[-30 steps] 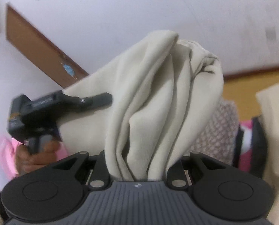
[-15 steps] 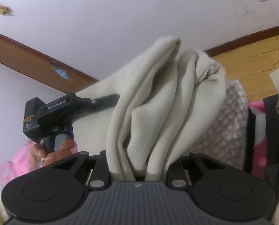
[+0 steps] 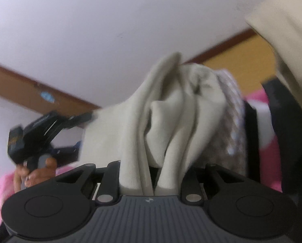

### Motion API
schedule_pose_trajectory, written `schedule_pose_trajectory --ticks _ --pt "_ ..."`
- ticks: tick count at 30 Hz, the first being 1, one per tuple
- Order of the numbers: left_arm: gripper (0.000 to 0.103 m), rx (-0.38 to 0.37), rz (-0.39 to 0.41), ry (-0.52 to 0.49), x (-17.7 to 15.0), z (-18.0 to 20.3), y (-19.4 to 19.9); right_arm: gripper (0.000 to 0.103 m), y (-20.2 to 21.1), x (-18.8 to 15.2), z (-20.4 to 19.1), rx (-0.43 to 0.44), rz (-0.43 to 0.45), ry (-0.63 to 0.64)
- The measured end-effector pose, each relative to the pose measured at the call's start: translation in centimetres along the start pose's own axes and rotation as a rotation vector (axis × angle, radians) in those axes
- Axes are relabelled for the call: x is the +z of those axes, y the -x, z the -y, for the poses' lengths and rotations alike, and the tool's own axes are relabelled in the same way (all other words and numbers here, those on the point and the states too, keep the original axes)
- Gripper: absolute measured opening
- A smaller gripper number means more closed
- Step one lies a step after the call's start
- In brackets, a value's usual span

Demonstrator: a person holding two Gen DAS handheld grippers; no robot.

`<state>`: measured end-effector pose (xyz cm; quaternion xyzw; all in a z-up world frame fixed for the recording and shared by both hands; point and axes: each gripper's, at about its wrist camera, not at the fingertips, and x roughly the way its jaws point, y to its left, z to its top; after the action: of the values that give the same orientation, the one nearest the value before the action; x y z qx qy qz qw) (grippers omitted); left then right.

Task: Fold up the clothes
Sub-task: 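Lower the hoodie onto the pink checkered stack and open the left tool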

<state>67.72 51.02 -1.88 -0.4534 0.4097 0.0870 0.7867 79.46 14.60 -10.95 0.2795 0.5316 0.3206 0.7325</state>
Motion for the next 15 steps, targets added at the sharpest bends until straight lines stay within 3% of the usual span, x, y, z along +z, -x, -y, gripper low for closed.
schedule_pose_trajectory --ticks 1,4,7,11,13,15 --pt "0.058 -0.012 0.020 0.010 0.0 -0.2 0.9 0.025 0.1 -0.5 0.3 0.001 0.006 -0.005" --pt "0.058 -0.041 0.060 -0.104 -1.9 1.5 4.1 0.033 1.1 -0.9 0.6 -0.030 0.017 0.015" --pt "0.058 -0.026 0.059 -0.380 -6.8 4.9 6.9 0.039 3.3 -1.3 -0.5 -0.074 0.018 0.059" --pt "0.057 0.031 0.083 -0.790 -15.1 7.6 9.1 0.039 9.1 -3.7 -4.6 -0.193 0.060 0.241" --pt "0.057 0.078 0.084 -0.935 -18.1 7.7 8.9 0.039 10.2 -5.3 -6.9 -0.246 0.074 0.360" --pt "0.055 0.106 0.087 -0.972 -19.8 6.3 7.9 0.039 10.9 -6.7 -8.6 -0.290 0.083 0.454"
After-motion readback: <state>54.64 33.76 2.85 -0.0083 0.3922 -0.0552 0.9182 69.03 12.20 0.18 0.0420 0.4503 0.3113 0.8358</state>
